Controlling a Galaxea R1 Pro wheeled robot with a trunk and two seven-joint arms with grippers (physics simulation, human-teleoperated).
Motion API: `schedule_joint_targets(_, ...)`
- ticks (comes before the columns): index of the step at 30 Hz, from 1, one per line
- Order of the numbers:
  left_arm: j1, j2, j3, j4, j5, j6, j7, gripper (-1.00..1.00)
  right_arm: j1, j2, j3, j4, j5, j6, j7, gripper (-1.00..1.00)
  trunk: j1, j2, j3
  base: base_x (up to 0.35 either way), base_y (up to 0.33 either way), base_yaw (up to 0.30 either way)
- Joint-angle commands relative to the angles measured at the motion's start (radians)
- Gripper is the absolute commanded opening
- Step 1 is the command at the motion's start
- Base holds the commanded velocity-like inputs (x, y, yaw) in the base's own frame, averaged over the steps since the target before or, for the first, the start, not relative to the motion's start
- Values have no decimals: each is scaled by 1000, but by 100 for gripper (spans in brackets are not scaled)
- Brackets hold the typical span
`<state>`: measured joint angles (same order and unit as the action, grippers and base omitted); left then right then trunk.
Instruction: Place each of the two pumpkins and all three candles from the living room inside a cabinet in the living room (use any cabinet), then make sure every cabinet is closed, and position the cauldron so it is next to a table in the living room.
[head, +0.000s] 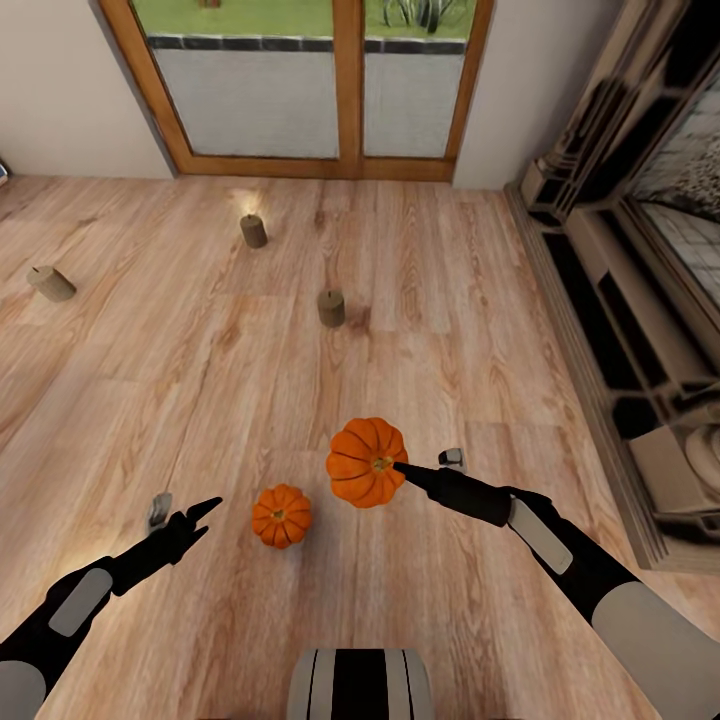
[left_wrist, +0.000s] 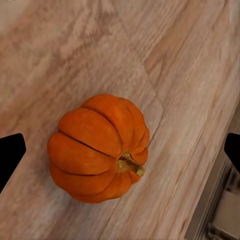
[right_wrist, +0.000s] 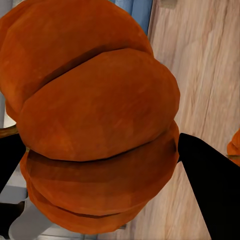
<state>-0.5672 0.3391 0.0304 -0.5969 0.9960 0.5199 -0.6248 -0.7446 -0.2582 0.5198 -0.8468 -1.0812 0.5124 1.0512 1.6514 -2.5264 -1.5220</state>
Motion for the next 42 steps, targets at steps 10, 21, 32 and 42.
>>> schedule_joint_targets(10,0,-3,0,0,0,-20,36,100,-1,-1,1,0,-11,9,-1,-100,0,0,-1,4,-48,0)
schedule_joint_targets(21,0,-15,-16,2,-7,-78,117,100,-1,-1,1,0,-11,9,-1,-100,3,-2,-31,0,-1,0)
schedule_joint_targets(32,0,-15,-110,-8,-7,-98,106,100,-1,-1,3,0,-11,10,-2,-100,8,-4,-70,0,0,0)
schedule_joint_targets(42,0,-14,-156,-12,-7,-123,101,100,-1,0,3,0,-11,10,-4,-100,9,-5,-78,0,0,0)
